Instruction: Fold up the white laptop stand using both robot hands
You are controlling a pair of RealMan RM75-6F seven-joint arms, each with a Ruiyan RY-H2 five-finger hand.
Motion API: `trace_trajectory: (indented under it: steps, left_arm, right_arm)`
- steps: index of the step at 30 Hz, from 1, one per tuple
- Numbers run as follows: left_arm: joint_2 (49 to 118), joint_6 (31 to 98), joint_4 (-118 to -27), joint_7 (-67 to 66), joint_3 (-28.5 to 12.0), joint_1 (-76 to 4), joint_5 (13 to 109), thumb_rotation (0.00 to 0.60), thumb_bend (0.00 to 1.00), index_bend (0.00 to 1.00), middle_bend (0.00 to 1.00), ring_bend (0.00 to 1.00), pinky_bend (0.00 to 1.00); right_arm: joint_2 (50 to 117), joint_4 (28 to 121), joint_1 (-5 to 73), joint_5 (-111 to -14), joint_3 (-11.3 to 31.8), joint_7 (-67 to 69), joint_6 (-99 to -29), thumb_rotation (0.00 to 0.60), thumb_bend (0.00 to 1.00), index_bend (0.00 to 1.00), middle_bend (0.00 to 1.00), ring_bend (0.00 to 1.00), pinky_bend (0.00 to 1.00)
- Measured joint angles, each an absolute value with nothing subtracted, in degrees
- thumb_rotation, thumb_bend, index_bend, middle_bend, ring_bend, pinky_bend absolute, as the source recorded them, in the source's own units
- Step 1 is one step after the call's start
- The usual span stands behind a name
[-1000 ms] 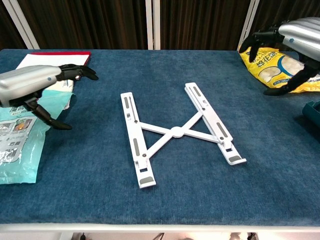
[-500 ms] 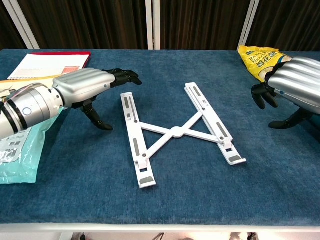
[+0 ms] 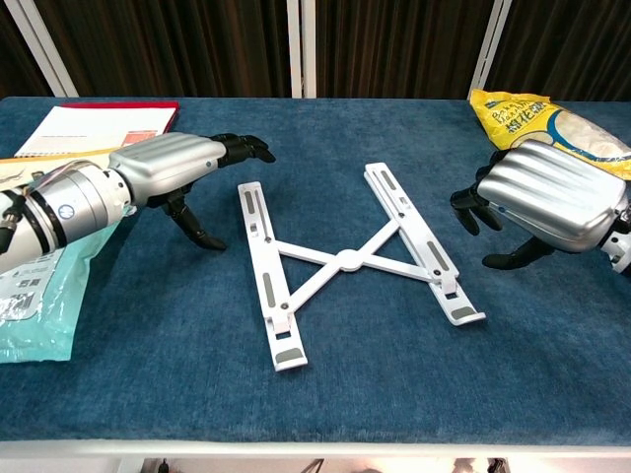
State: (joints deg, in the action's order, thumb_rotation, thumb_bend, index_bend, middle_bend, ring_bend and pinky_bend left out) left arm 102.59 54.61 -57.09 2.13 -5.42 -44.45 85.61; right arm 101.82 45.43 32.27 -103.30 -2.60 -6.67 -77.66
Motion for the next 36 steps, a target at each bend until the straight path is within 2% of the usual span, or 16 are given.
trace_trajectory:
  steps: [16,36]
  left_arm:
    - [104.28,54.86,-54.17,7.5,-4.79,-44.28,85.14,0.6,0.0,0.1,0.01,0.01,0.13]
    - [107.17,54.55,-51.39,15.04,-4.51,-45.57,85.94,0.6,0.0,0.1,0.01,0.01,0.13]
  right_arm:
    - [113.72,30.44,34.85,-104.21,-3.0,2.93,-82.17,0.6,0.0,0.66,0.71,0.57,0.54]
    - [122.83,22.79,37.76,-103.0,-2.82,8.2,-84.84,0.6,0.0,0.66,0.72,0.57,0.54]
